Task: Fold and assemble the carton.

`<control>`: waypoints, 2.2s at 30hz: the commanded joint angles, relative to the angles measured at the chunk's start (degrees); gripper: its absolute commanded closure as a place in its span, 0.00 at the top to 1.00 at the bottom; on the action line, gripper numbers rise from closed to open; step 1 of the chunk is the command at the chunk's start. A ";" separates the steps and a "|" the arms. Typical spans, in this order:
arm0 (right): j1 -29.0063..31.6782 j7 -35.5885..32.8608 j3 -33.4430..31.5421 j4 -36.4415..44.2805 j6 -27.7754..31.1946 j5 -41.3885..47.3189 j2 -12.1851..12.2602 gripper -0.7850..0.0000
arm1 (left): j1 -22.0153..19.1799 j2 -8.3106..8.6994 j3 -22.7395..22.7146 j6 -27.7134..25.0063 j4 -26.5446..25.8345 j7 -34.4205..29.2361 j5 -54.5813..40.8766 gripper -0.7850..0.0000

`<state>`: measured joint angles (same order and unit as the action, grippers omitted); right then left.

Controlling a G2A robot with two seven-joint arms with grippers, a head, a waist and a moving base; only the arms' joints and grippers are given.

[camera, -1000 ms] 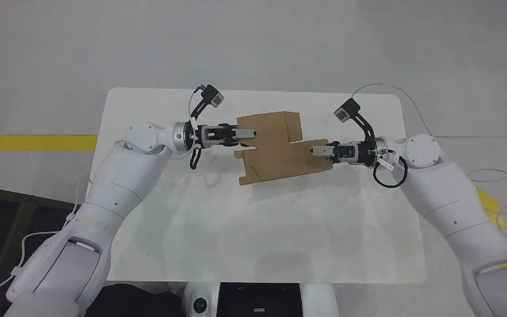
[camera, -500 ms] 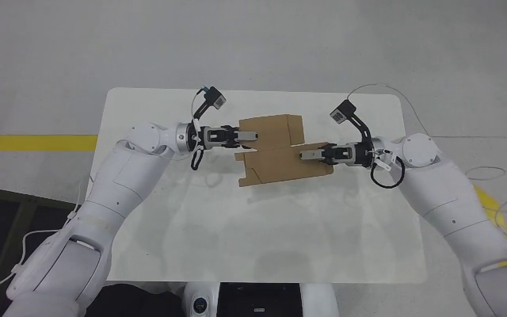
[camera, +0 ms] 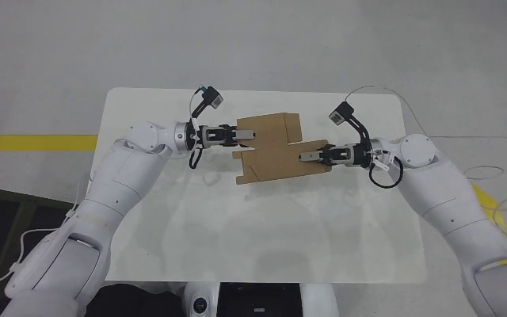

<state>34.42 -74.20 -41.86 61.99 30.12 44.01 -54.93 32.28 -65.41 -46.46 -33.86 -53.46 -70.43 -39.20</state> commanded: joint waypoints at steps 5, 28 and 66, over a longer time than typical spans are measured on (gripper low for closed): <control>-0.14 0.18 0.57 -0.11 0.18 0.50 -0.16 0.00 | -0.19 0.07 0.37 -0.13 0.12 0.13 -0.07 0.24; -0.84 0.23 1.52 -3.47 0.23 -0.44 -0.33 0.00 | -0.20 0.64 -2.01 1.78 1.49 -1.79 -4.38 1.00; -0.91 1.14 1.14 -3.45 1.14 -0.25 -0.15 0.00 | -0.79 0.99 -2.53 -0.41 1.33 0.41 -0.87 1.00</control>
<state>33.52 -73.07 -40.72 58.54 31.26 43.76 -55.08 31.49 -64.42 -48.99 -34.27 -52.12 -70.03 -40.06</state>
